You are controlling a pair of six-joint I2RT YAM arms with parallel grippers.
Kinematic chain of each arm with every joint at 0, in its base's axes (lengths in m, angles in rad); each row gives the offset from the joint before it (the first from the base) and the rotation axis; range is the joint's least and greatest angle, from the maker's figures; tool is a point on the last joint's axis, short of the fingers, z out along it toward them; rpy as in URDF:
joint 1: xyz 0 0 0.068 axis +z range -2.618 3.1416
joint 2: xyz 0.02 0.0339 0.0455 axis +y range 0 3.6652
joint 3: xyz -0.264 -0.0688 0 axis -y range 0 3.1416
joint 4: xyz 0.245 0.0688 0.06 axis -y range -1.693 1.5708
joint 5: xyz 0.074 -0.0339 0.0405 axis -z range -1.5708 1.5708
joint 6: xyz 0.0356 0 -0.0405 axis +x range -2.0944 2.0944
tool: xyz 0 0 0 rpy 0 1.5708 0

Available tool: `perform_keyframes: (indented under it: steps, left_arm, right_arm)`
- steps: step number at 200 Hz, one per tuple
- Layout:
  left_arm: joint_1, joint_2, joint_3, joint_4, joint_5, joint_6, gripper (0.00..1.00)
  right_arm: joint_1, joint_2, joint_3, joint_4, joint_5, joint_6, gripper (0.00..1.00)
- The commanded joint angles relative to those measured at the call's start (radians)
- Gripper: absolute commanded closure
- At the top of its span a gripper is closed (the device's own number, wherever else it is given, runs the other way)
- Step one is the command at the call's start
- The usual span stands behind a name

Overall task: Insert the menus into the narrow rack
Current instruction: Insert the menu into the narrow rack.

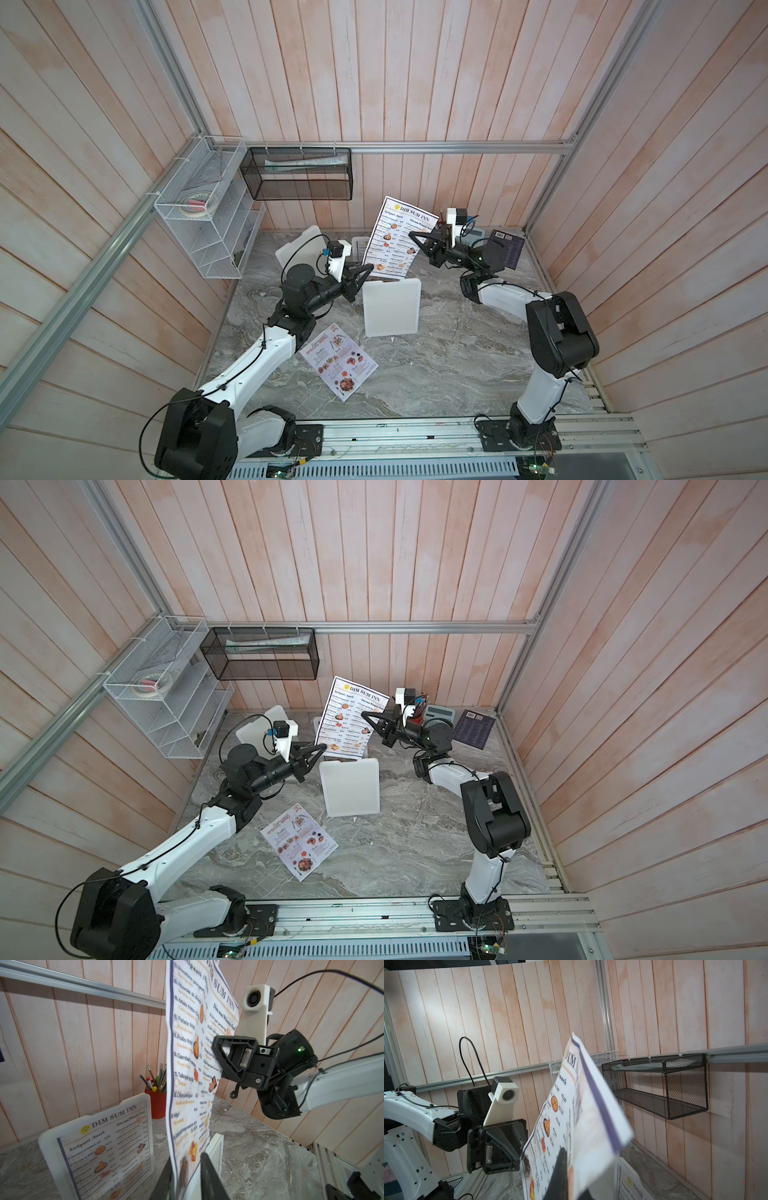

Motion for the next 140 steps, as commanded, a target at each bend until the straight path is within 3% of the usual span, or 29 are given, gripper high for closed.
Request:
perform_keyframes:
  steps: [1, 140]
  left_arm:
    - [0.01, 0.006, 0.034, 0.027, 0.022, -0.012, 0.77]
    - [0.022, 0.011, 0.022, 0.032, 0.015, -0.024, 0.78]
  right_arm:
    - [0.01, 0.004, 0.021, 0.007, -0.012, 0.003, 1.0]
    - [0.028, -0.035, -0.024, -0.041, 0.03, -0.038, 1.0]
